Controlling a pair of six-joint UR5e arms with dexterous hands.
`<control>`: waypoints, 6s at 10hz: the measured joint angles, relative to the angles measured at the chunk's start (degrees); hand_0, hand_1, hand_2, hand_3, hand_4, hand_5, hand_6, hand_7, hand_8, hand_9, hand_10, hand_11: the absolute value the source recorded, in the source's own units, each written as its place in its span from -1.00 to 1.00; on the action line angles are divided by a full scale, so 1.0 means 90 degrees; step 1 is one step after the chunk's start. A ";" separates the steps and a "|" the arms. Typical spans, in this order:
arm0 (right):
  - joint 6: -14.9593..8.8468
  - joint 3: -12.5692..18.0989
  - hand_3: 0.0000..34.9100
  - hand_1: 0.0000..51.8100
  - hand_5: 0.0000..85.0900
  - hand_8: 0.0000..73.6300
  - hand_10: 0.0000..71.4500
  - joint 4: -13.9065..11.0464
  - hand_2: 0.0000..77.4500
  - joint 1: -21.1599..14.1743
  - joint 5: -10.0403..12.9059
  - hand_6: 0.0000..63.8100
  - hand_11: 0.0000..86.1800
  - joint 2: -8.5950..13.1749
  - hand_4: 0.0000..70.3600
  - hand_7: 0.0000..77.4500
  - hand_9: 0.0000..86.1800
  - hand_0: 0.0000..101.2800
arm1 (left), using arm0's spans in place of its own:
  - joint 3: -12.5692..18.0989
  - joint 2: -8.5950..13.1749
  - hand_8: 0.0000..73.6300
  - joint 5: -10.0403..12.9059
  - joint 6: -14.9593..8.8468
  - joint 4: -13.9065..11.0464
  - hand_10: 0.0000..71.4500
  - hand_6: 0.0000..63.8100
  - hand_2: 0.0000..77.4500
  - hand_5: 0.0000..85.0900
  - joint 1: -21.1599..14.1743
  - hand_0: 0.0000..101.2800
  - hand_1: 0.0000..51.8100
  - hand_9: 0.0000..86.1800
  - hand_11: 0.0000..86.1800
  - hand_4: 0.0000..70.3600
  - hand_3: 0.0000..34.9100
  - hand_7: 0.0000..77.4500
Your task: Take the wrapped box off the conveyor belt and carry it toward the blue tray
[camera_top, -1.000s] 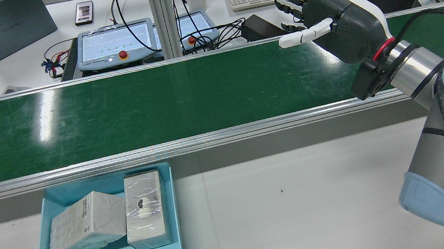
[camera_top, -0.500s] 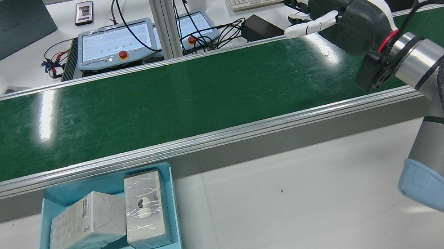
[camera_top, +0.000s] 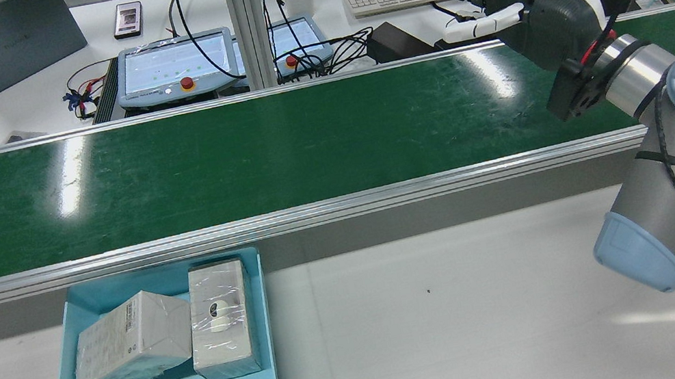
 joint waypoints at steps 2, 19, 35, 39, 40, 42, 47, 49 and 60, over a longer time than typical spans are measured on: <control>0.0087 -0.0017 0.50 -0.49 -0.83 -0.96 -1.00 0.0005 -0.69 0.0005 0.0003 -1.00 -0.96 0.0003 -1.00 -0.99 -0.96 -0.11 | 0.0000 0.0000 -1.00 0.0000 0.0000 0.0000 -0.98 -1.00 -0.99 -0.97 0.0000 -1.00 -1.00 -1.00 -1.00 -1.00 -1.00 -1.00; 0.0136 -0.0058 -1.00 -0.66 -0.74 -0.94 -0.98 0.0017 -0.65 -0.0073 0.0001 -0.93 -0.97 -0.0035 -0.74 -0.82 -0.92 -0.17 | 0.0000 0.0000 -1.00 0.0000 0.0000 0.0000 -0.98 -1.00 -0.99 -0.97 0.0000 -1.00 -1.00 -1.00 -1.00 -1.00 -1.00 -1.00; 0.0196 -0.0266 -1.00 -0.41 -0.80 -0.94 -0.98 0.0008 -0.54 -0.0085 0.0001 -1.00 -0.95 -0.0008 -0.78 -0.87 -0.95 -0.06 | 0.0000 0.0000 -1.00 0.0000 0.0000 0.0000 -1.00 -1.00 -0.99 -0.97 0.0000 -1.00 -1.00 -1.00 -1.00 -1.00 -1.00 -1.00; 0.0198 -0.0350 -1.00 -0.41 -0.77 -0.94 -0.98 0.0008 -0.54 -0.0108 0.0001 -1.00 -0.95 0.0012 -0.78 -0.87 -0.95 -0.07 | 0.0000 0.0000 -1.00 0.0000 0.0000 0.0000 -1.00 -1.00 -0.99 -0.97 0.0000 -1.00 -1.00 -1.00 -1.00 -1.00 -1.00 -1.00; 0.0198 -0.0361 -1.00 -0.41 -0.77 -0.94 -0.98 0.0008 -0.54 -0.0111 0.0001 -1.00 -0.95 0.0016 -0.78 -0.87 -0.95 -0.07 | 0.0000 0.0000 -1.00 0.0000 0.0000 0.0000 -1.00 -1.00 -0.99 -0.97 0.0000 -1.00 -1.00 -1.00 -1.00 -1.00 -1.00 -1.00; 0.0198 -0.0372 -1.00 -0.41 -0.77 -0.94 -0.98 0.0008 -0.52 -0.0116 0.0001 -0.98 -0.95 0.0020 -0.78 -0.85 -0.95 -0.07 | 0.0000 0.0000 -1.00 0.0000 0.0000 0.0000 -1.00 -1.00 -0.99 -0.97 0.0000 -1.00 -1.00 -1.00 -1.00 -1.00 -1.00 -1.00; 0.0198 -0.0377 -1.00 -0.41 -0.77 -0.94 -0.98 0.0010 -0.49 -0.0117 0.0001 -0.98 -0.95 0.0022 -0.77 -0.82 -0.95 -0.07 | 0.0000 0.0000 -1.00 0.0000 0.0000 0.0000 -0.98 -1.00 -0.97 -0.97 0.0000 -1.00 -1.00 -1.00 -1.00 -1.00 -1.00 -1.00; 0.0198 -0.0375 -1.00 -0.41 -0.77 -0.94 -0.98 0.0008 -0.49 -0.0117 0.0001 -0.98 -0.95 0.0022 -0.77 -0.82 -0.95 -0.07 | 0.0000 0.0000 -1.00 0.0000 0.0000 0.0000 -0.98 -1.00 -0.99 -0.97 0.0000 -1.00 -1.00 -1.00 -1.00 -1.00 -1.00 -1.00; 0.0198 -0.0466 -1.00 -0.41 -0.74 -0.94 -0.98 0.0010 -0.49 -0.0140 0.0010 -0.95 -0.95 0.0103 -0.77 -0.82 -0.95 -0.07 | 0.0000 0.0000 -1.00 0.0000 0.0000 0.0000 -0.98 -1.00 -0.99 -0.97 0.0000 -1.00 -1.00 -1.00 -1.00 -1.00 -1.00 -1.00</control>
